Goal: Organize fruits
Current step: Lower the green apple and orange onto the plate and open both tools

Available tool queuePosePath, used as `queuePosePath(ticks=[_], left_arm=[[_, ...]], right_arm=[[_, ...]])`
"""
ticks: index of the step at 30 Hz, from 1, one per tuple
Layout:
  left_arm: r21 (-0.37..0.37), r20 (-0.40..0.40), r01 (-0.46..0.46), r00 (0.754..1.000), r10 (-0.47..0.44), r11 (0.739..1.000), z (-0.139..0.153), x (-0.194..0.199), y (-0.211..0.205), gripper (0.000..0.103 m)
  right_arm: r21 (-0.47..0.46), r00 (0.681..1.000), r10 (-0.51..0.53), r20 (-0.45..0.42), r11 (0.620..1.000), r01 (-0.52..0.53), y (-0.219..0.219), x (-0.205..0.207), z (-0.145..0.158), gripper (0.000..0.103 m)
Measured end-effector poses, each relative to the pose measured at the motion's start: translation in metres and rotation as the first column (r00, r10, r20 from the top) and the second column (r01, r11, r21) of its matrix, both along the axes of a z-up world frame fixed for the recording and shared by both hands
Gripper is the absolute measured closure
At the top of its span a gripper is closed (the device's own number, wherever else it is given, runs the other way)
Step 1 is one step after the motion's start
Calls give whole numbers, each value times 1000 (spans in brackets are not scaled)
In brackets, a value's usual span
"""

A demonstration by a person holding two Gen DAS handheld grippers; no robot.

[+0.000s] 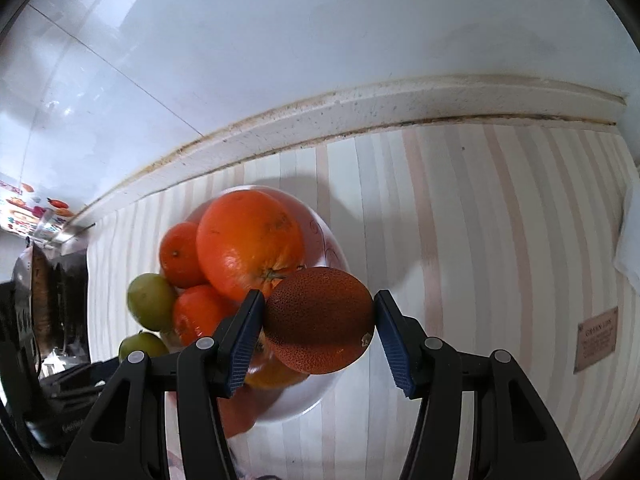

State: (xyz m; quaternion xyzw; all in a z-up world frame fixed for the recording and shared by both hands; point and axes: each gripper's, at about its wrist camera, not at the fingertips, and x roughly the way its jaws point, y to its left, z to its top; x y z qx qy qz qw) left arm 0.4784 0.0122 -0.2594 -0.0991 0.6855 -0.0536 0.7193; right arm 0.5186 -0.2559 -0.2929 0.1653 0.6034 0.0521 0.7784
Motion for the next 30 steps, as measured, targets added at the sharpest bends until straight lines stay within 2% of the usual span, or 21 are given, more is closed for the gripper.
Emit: queuePosePath(ticks=[4,13,21,30], left_arm=[[-34,-10,-20,1000,20,999,-3,0,-2,50],[-20,-19,-41,999,41,999,-8,6,-5,50],[-4,-35,-56,998,55,998,-8,6,-7,50],[-9,18,-39,999,39,999,14,2,-12,47]], right_arm=[[6,1000,-1,13,1000,1,0,3,-11,44],[41,1000,5,2,999,-5,-1,5,-14,42],[49,1000,5,-4,999,-5,-3,7,-11,25],[33,1000,11,14,999,-11,-5,2,1,21]])
